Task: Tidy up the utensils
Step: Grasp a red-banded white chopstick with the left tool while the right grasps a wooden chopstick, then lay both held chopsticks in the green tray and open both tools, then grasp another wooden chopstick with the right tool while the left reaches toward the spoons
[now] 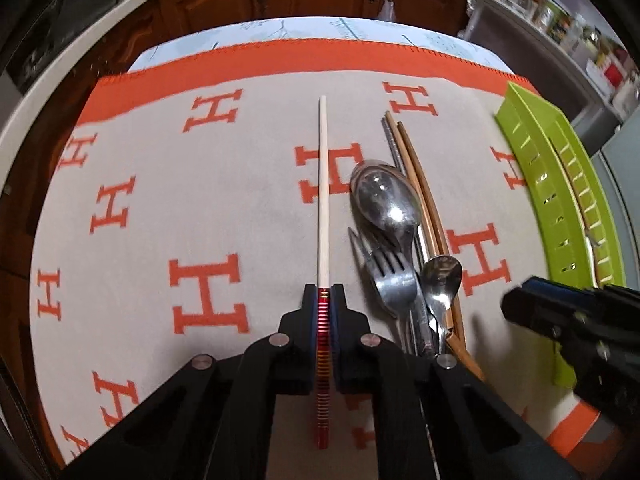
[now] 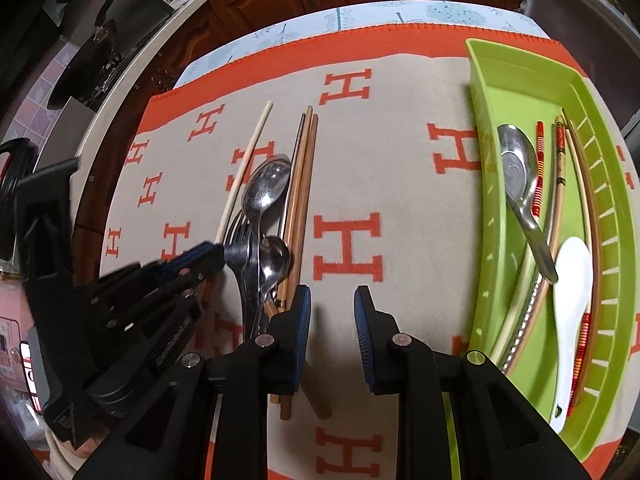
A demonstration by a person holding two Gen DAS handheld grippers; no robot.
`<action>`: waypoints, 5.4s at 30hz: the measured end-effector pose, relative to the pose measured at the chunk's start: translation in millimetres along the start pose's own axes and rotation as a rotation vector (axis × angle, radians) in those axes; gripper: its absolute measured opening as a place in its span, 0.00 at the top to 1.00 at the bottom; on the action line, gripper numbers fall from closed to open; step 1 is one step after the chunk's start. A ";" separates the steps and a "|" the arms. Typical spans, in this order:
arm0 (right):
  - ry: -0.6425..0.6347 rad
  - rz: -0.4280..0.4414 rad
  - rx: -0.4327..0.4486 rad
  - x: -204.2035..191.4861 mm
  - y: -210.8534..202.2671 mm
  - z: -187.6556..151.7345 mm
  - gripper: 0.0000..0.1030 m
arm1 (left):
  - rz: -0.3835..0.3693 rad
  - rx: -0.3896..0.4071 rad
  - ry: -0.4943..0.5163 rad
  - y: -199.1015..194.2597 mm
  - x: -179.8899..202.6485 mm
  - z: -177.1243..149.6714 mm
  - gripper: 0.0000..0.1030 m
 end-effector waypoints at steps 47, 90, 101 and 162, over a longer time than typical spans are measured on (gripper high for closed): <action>-0.145 -0.196 -0.062 -38.3 48.2 39.2 0.93 | -0.029 0.010 -0.131 -19.0 -58.0 -35.6 0.96; 0.142 -0.194 0.161 174.2 -96.1 51.0 0.94 | -0.236 0.081 0.017 -102.9 88.5 -11.6 0.97; 0.173 -0.135 0.194 175.6 -101.9 27.3 0.86 | -0.298 0.024 0.088 -88.1 169.8 19.3 0.97; -0.030 0.025 0.138 30.3 -102.5 -63.5 0.86 | -0.124 0.019 -0.128 -61.5 16.7 -66.9 0.56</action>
Point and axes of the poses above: each gripper's, at about its wrist camera, not at the fingertips, and y roughly the way its jaws point, x to its right, z to its top, the point moved 6 cm from there along y, roughly the way its jaws point, and after that the axes turned 2 degrees about -z, right-handed, at the moved point
